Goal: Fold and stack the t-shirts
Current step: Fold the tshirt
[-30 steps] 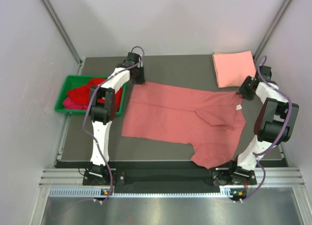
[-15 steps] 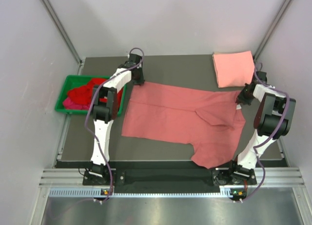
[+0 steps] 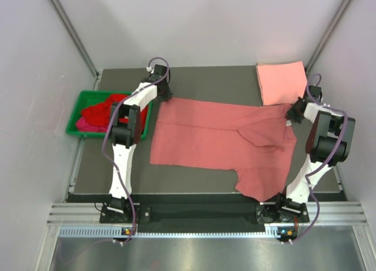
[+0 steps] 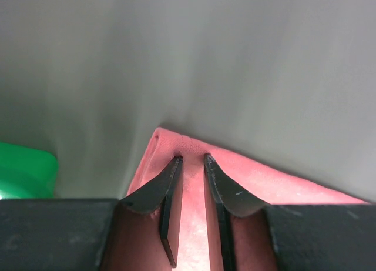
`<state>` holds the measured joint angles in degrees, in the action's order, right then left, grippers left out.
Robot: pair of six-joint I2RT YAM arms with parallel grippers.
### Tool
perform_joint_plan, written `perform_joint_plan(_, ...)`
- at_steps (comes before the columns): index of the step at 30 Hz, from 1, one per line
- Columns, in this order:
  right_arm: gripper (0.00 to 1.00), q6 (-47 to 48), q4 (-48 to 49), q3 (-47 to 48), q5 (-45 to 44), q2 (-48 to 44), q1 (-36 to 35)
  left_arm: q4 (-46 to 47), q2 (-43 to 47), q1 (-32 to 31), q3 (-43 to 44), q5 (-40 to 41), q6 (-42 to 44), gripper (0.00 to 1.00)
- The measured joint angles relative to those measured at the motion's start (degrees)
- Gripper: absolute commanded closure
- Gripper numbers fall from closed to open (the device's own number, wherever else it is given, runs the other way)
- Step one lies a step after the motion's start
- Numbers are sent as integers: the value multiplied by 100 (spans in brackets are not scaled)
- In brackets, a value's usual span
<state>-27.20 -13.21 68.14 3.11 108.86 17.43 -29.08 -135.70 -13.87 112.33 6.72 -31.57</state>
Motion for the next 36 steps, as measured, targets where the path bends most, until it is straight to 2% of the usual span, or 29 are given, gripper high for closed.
perform_joint_plan(2, 96, -7, 0, 175, 17, 116, 0, -31, -39, 7, 85, 2, -31, 74)
perform_joint_plan(4, 86, -4, -46, 319, 22, 195, 0, -35, -79, 13, 164, -4, -28, 73)
perform_joint_plan(5, 74, 9, -96, 343, 17, 199, 0, -48, -79, 15, 164, -7, -24, 73)
perform_joint_plan(10, 55, 72, -800, 479, -282, -4, 11, -101, -7, 33, 142, -203, 162, 70)
perform_joint_plan(11, 47, 50, -984, 474, -323, -151, 11, -157, 61, 33, 107, -264, 221, 70)
perform_joint_plan(14, 34, -66, -1263, 374, -332, -837, -39, -264, 516, 15, -223, -511, 407, 70)
perform_joint_plan(18, 25, -413, -1152, -411, -232, -2422, -256, -295, 1539, -129, -979, -916, 632, 69)
perform_joint_plan(23, 21, -935, -756, -1775, -208, -3978, -1040, -271, 2896, -603, -1893, -1329, 918, 69)
perform_joint_plan(29, 21, -1904, -317, -3497, -470, -5099, -2035, -216, 4107, -953, -3115, -1626, 1099, 69)
perform_joint_plan(33, 21, -2452, 267, -4304, -643, -5209, -2448, -208, 4387, -911, -3598, -1633, 1128, 69)
perform_joint_plan(36, 21, -2699, 651, -4454, -778, -4942, -2653, -210, 4395, -901, -3654, -1635, 1154, 69)
